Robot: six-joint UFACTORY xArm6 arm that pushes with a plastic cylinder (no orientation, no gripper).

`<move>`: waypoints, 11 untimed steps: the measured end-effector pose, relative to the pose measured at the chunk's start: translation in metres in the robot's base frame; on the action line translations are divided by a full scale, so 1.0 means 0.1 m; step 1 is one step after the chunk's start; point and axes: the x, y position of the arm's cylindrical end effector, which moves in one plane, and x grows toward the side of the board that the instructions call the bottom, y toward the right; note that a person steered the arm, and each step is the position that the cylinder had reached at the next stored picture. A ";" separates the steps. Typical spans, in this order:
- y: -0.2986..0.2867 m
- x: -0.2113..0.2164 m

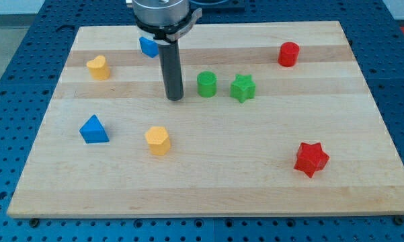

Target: Push the yellow hexagon up and a bit right

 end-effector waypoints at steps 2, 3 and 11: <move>-0.51 0.11; -0.70 0.61; -0.15 0.69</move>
